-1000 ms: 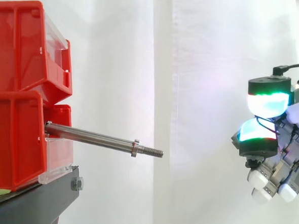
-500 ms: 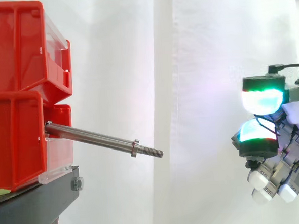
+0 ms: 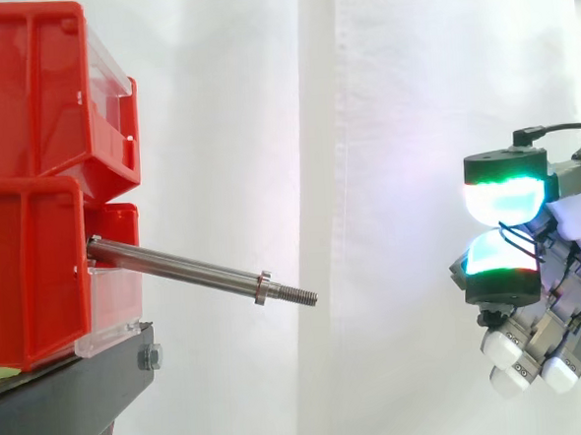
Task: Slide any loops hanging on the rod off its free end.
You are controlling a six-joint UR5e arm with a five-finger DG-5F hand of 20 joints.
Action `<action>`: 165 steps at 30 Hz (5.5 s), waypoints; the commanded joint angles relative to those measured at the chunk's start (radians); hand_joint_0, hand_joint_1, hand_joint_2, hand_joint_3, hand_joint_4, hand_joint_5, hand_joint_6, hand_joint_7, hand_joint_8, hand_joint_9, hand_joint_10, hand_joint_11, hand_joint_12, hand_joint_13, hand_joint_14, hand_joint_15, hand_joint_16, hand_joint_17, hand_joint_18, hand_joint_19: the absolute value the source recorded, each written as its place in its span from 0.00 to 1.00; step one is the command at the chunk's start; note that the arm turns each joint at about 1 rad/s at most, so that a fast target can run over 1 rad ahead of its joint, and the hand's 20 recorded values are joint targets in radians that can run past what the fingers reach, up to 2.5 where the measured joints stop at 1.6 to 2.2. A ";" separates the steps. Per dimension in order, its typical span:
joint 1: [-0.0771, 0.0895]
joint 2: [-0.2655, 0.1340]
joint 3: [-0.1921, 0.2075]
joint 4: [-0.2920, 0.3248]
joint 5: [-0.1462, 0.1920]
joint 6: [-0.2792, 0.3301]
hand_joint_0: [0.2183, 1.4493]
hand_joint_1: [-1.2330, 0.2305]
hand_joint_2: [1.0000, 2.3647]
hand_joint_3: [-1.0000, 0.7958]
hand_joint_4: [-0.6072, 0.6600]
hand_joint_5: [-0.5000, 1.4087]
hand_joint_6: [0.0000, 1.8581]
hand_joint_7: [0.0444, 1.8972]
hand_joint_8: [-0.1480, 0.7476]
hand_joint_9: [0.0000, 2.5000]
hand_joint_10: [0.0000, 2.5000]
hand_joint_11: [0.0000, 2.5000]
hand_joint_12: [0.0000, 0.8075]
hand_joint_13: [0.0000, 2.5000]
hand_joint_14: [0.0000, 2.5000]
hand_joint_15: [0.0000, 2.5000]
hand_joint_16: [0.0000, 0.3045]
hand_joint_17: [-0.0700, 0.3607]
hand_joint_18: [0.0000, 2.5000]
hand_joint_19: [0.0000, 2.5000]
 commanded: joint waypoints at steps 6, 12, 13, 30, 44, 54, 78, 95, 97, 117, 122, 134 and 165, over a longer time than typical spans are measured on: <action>0.000 -0.001 0.000 0.000 0.000 0.002 0.33 0.34 0.01 0.41 0.58 0.17 0.44 0.63 0.43 0.25 0.00 0.05 0.28 0.20 0.00 0.02 0.10 0.32 0.17 0.11; -0.001 -0.001 0.000 0.000 0.001 0.002 0.33 0.34 0.01 0.41 0.58 0.17 0.44 0.63 0.43 0.25 0.00 0.05 0.29 0.20 0.00 0.02 0.10 0.32 0.18 0.11; -0.001 0.001 0.000 0.000 0.001 0.003 0.33 0.34 0.01 0.41 0.58 0.17 0.44 0.63 0.43 0.25 0.00 0.05 0.29 0.20 0.00 0.02 0.10 0.33 0.18 0.11; 0.011 -0.001 0.000 -0.051 0.001 0.126 0.32 0.51 0.00 0.30 0.60 0.18 0.45 0.66 0.45 0.29 0.00 0.06 0.30 0.23 0.00 0.02 0.10 0.32 0.21 0.13; 0.011 -0.001 0.000 -0.057 0.005 0.144 0.30 0.49 0.00 0.28 0.61 0.19 0.44 0.65 0.44 0.29 0.00 0.06 0.30 0.23 0.00 0.03 0.10 0.31 0.20 0.13; 0.016 -0.001 -0.001 -0.086 0.017 0.169 0.20 0.46 0.00 0.28 0.63 0.19 0.43 0.63 0.47 0.29 0.00 0.05 0.33 0.23 0.00 0.02 0.11 0.34 0.22 0.12; 0.019 0.001 -0.001 -0.112 0.032 0.170 0.28 0.32 0.00 0.28 0.59 0.18 0.39 0.65 0.42 0.25 0.00 0.05 0.30 0.20 0.00 0.02 0.11 0.33 0.20 0.12; 0.020 -0.001 -0.001 -0.110 0.038 0.170 0.29 0.46 0.01 0.40 0.58 0.17 0.44 0.64 0.43 0.27 0.00 0.06 0.29 0.19 0.00 0.02 0.10 0.32 0.15 0.13; 0.020 -0.001 -0.001 -0.110 0.038 0.170 0.30 0.48 0.01 0.39 0.58 0.18 0.43 0.64 0.43 0.27 0.00 0.06 0.29 0.19 0.00 0.02 0.10 0.32 0.14 0.14; 0.020 -0.001 -0.001 -0.110 0.038 0.167 0.29 0.52 0.00 0.31 0.58 0.18 0.42 0.66 0.43 0.26 0.00 0.05 0.29 0.19 0.00 0.03 0.10 0.31 0.14 0.13; 0.020 0.001 -0.001 -0.110 0.038 0.167 0.27 0.50 0.00 0.29 0.58 0.18 0.42 0.65 0.44 0.26 0.00 0.05 0.29 0.19 0.00 0.02 0.10 0.31 0.15 0.13; 0.020 0.001 0.000 -0.110 0.038 0.167 0.30 0.38 0.01 0.41 0.58 0.18 0.42 0.68 0.43 0.25 0.00 0.05 0.29 0.19 0.00 0.02 0.10 0.31 0.15 0.12; 0.043 0.051 0.011 -0.121 0.170 -0.014 0.35 0.29 0.00 0.28 0.59 0.17 0.43 0.61 0.41 0.23 0.00 0.04 0.30 0.18 0.00 0.00 0.10 0.33 0.18 0.10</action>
